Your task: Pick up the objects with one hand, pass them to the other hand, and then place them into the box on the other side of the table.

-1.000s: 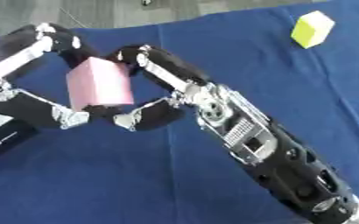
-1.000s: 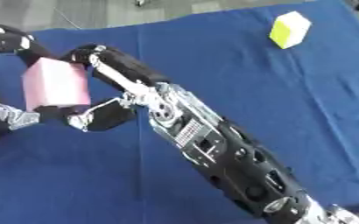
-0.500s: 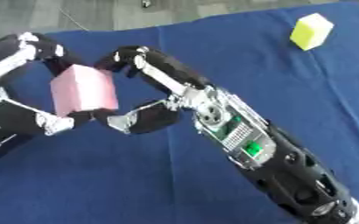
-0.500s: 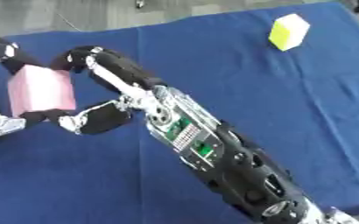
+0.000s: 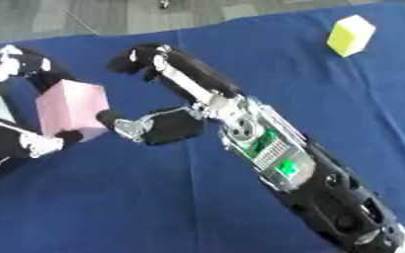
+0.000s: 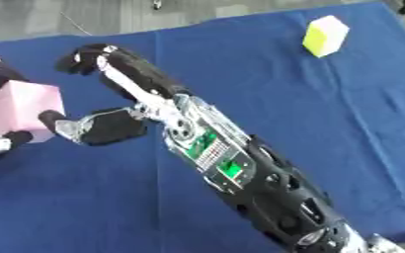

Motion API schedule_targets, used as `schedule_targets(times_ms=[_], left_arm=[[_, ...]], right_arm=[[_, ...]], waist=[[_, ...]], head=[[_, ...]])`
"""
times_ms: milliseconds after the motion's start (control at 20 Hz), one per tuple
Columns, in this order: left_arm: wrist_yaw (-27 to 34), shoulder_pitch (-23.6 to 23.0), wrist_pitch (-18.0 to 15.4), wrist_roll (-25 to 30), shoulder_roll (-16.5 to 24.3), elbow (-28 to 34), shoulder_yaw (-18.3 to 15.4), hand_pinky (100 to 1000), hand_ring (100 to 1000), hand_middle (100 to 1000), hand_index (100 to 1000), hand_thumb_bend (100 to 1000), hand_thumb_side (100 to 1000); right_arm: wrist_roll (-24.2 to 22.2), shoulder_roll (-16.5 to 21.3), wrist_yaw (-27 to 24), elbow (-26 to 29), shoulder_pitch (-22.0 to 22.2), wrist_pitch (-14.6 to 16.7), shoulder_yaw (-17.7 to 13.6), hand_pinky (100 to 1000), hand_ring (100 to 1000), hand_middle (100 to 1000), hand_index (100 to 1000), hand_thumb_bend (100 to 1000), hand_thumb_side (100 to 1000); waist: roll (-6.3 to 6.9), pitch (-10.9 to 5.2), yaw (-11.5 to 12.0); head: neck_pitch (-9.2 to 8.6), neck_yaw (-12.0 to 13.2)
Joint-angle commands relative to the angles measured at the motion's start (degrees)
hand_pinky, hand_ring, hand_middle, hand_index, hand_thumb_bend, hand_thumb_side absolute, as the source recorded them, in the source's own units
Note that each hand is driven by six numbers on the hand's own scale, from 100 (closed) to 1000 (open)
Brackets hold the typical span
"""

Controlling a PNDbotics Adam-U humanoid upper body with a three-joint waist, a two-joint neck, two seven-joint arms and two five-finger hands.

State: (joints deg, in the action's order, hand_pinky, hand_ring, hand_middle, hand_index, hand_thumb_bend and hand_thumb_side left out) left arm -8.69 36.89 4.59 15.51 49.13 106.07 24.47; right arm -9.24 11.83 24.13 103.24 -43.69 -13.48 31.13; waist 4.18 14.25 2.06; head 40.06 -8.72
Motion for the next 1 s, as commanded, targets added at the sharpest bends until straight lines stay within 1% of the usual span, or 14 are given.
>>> schedule_targets(times_ms=[50, 200, 450, 600, 800, 1000], left_arm=[[0.80, -0.69, 0.08, -0.38, 3.27, 0.58, -2.51, 608, 522, 459, 557, 202, 124], [0.81, -3.53, 0.85, -2.22, 4.94, 0.42, -5.52, 607, 521, 457, 555, 206, 120], [0.78, -7.67, 2.92, -6.65, 6.32, -1.54, -11.91, 606, 517, 454, 553, 209, 113], [1.22, -9.28, 3.60, -9.52, 6.67, -2.90, -14.86, 606, 515, 451, 552, 213, 109], [1.72, -10.25, 4.02, -12.59, 6.89, -4.86, -17.14, 605, 513, 449, 551, 214, 107], [2.93, -10.11, 4.52, -14.50, 6.51, -6.60, -18.85, 603, 507, 443, 548, 214, 105]], right_arm=[[0.62, 0.54, -0.59, 1.49, -0.86, 0.00, -0.64, 732, 793, 724, 802, 366, 450], [1.65, 1.07, -1.83, 1.87, -0.77, -0.16, -1.20, 744, 797, 724, 798, 351, 410], [5.00, 2.71, -4.80, 2.42, -0.62, -0.46, -3.41, 764, 801, 713, 788, 306, 399], [7.60, 3.81, -6.21, 2.65, -0.47, -0.45, -5.06, 782, 813, 715, 782, 290, 385], [10.82, 5.18, -7.71, 2.75, -0.13, -0.42, -7.11, 798, 830, 729, 783, 274, 380], [13.12, 6.48, -8.45, 2.28, 0.60, -0.73, -8.99, 800, 830, 728, 780, 259, 382]], waist=[[-0.93, 0.06, 0.03], [-1.11, 0.04, -0.07], [-1.38, 0.01, 0.06], [-1.63, 0.02, 0.11], [-1.89, 0.02, 0.10], [-2.05, 0.02, 0.12]], head=[[-0.73, 0.00], [-0.58, 0.22], [-0.52, 0.94], [-0.63, 1.70], [-0.71, 2.79], [-0.71, 4.00]])
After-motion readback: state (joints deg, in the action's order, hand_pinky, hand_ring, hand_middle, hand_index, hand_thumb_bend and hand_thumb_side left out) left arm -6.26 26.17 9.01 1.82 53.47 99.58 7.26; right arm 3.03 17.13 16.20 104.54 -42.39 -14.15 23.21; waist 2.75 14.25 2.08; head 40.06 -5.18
